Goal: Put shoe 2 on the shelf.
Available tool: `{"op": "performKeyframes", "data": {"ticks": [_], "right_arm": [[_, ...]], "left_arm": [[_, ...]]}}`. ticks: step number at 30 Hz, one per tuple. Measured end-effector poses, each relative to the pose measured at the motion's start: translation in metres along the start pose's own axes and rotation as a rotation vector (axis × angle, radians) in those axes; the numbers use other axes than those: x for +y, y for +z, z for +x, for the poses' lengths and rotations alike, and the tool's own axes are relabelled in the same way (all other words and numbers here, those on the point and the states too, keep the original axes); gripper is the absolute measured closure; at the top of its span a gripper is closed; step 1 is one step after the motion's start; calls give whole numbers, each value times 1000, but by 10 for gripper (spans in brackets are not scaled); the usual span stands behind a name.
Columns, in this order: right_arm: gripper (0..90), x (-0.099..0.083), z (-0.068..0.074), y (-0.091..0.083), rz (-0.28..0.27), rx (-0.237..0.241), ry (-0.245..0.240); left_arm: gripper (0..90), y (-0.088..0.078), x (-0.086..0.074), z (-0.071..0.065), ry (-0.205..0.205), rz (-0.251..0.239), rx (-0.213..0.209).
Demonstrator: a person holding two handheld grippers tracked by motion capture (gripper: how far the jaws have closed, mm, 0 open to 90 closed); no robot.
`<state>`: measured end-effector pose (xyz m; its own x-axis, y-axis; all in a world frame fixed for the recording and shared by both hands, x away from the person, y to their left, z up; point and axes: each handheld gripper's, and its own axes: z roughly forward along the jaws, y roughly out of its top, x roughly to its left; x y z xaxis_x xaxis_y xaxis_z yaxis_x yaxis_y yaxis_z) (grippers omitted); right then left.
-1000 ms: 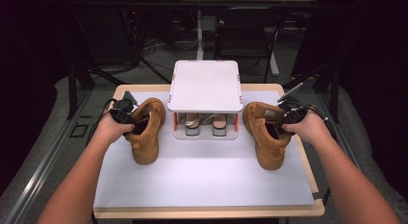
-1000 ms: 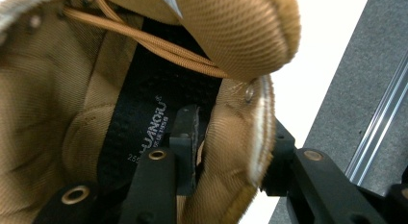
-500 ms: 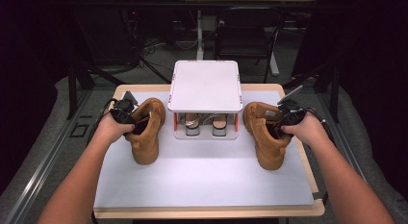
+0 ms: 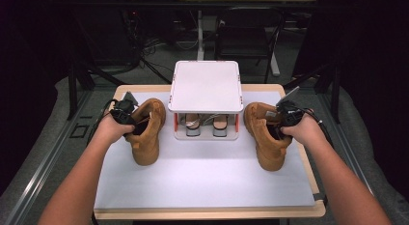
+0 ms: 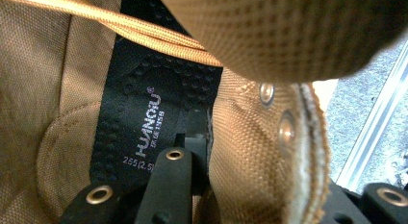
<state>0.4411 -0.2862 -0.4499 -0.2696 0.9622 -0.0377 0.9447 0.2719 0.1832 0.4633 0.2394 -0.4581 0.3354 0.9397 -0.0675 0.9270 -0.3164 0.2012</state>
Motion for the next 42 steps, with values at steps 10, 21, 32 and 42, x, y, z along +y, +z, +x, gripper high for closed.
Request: {"op": "performKeyframes", "data": {"ticks": [10, 21, 32, 42], "right_arm": [[787, 1, -1, -1, 20, 11, -1], [800, 3, -3, 0, 34, 34, 38], [797, 4, -3, 1, 38, 37, 29], [808, 4, -4, 0, 46, 34, -4]], "left_arm": [[750, 1, 2, 0, -28, 28, 5], [764, 1, 6, 2, -48, 53, -17], [776, 2, 6, 6, -66, 57, -43], [784, 2, 7, 5, -45, 63, -23]]}}
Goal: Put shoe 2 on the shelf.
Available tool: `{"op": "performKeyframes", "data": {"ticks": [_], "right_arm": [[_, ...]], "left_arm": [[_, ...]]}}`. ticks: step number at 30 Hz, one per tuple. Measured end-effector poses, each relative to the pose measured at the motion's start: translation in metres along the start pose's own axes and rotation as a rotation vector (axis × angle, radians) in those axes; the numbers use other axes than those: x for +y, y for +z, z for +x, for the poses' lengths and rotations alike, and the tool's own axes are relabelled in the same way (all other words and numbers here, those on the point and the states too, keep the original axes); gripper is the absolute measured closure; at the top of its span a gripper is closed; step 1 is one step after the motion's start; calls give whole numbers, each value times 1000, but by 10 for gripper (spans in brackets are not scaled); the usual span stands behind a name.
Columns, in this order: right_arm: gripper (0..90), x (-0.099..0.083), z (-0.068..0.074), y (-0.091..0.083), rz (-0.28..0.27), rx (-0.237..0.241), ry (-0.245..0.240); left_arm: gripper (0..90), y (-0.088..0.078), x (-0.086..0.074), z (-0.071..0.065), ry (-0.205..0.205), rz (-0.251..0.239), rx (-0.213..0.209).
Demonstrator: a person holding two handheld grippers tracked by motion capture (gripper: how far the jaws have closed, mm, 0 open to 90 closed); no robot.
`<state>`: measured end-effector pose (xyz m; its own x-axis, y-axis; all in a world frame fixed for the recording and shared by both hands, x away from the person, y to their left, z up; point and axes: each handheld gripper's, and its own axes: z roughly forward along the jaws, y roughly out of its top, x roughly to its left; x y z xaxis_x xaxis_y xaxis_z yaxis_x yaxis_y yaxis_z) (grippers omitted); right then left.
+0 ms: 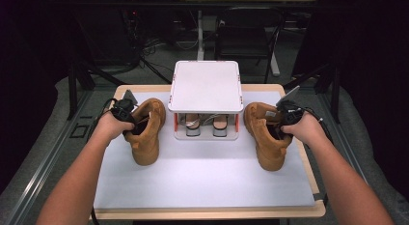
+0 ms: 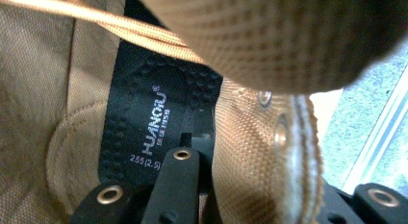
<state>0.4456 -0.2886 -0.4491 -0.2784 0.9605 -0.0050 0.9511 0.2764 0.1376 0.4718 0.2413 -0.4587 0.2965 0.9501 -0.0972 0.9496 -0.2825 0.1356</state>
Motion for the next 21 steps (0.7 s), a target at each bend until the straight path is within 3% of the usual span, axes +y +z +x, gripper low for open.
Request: {"op": "performKeyframes", "data": {"ticks": [8, 21], "right_arm": [[847, 2, 0, 0, 8, 20, 38], [862, 4, -6, -1, 18, 71, 96]], "left_arm": [[847, -1, 4, 2, -35, 38, -6], [864, -3, 8, 3, -38, 58, -3]]}}
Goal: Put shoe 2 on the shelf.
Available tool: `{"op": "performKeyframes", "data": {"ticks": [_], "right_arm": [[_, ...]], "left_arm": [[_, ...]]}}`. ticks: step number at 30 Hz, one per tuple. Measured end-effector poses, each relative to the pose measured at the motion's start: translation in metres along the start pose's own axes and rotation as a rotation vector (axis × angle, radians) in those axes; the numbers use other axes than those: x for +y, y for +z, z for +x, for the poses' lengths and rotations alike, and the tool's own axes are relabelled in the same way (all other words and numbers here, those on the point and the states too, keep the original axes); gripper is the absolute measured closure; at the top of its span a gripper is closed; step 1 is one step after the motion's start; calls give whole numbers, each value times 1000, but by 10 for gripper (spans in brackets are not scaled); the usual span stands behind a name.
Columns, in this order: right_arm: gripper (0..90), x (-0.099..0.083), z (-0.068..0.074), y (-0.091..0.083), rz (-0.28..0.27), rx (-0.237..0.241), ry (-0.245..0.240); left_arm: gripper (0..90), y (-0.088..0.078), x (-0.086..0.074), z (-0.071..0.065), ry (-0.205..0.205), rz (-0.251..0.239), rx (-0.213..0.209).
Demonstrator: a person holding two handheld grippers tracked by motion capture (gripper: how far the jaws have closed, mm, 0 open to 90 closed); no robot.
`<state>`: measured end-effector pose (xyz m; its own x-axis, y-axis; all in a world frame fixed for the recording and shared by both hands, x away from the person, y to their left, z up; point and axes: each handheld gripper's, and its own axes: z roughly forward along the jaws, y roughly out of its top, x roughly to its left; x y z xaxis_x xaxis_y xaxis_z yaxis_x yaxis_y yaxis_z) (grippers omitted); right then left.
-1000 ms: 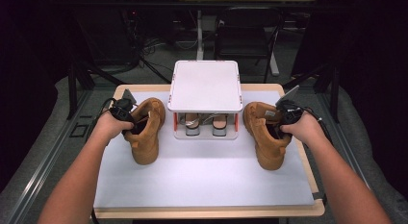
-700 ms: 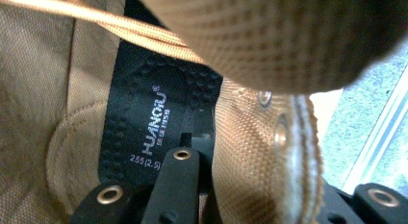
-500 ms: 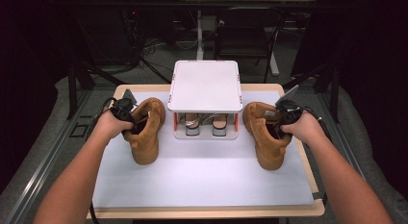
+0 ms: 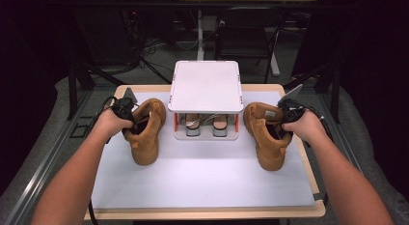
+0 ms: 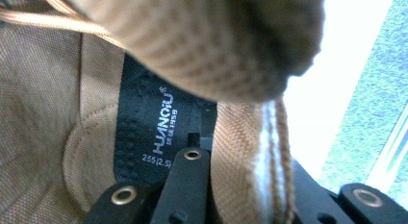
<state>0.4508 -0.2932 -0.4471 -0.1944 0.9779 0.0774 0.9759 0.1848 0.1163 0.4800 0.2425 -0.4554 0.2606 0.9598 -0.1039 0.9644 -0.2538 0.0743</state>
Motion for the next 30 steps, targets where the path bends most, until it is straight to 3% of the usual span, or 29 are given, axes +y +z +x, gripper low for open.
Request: {"op": "performKeyframes", "data": {"ticks": [3, 9, 12, 17, 21, 30], "right_arm": [[862, 0, -3, -2, 15, 17, 3], [864, 0, -3, -2, -17, 42, 64], [864, 2, -3, -5, 6, 37, 61], [864, 2, 2, -6, -16, 45, 84], [865, 3, 0, -8, 0, 49, 83], [865, 7, -3, -18, -25, 61, 131]], "left_arm": [[866, -1, 1, 4, 1, 1, 14], [867, -4, 3, 4, 0, 4, 7], [867, -6, 4, 5, -15, 1, 2], [867, -9, 3, 8, -34, 6, -11], [867, -14, 1, 9, -34, -2, -1], [866, -27, 2, 11, -73, -25, -19]]}}
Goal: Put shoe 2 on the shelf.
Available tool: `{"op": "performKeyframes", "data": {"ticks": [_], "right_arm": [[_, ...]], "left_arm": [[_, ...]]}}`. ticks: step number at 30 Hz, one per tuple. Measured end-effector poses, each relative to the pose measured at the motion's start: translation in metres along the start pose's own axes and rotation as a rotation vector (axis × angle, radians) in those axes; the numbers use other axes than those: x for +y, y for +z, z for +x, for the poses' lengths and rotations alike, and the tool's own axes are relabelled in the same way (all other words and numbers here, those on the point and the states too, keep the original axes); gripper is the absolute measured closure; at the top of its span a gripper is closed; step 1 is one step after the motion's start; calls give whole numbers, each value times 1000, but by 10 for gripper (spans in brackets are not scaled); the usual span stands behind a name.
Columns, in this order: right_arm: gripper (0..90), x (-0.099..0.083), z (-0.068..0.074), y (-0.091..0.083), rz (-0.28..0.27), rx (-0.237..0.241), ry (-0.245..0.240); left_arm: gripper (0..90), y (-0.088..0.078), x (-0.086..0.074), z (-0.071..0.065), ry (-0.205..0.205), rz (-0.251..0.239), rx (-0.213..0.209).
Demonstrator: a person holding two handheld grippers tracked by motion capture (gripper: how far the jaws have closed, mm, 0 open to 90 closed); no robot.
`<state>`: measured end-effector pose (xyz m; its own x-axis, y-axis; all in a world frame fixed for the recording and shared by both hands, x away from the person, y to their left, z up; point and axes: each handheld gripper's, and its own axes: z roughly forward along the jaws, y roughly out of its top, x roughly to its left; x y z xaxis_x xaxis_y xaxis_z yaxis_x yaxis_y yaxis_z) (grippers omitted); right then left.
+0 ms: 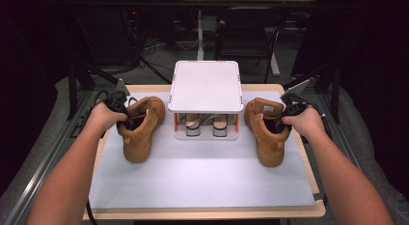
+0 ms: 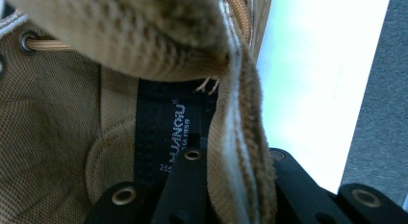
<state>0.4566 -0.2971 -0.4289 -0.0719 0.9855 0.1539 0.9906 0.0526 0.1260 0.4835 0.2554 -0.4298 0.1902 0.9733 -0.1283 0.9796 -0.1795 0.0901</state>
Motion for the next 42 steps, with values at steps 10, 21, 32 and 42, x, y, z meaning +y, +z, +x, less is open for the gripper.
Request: {"op": "performKeyframes", "data": {"ticks": [10, 21, 32, 42], "right_arm": [[864, 6, 4, -16, -22, 4, 28], [864, 20, 16, -39, -44, -6, 57], [864, 30, 28, -57, -59, 4, 52], [864, 35, 24, -67, -83, 14, 97]], "left_arm": [[866, -13, 3, -1, -41, -16, -15], [865, -30, 10, -2, -81, -34, -17], [865, -48, 16, -1, -110, -66, -33], [865, -63, 23, -3, -120, -94, -38]]}}
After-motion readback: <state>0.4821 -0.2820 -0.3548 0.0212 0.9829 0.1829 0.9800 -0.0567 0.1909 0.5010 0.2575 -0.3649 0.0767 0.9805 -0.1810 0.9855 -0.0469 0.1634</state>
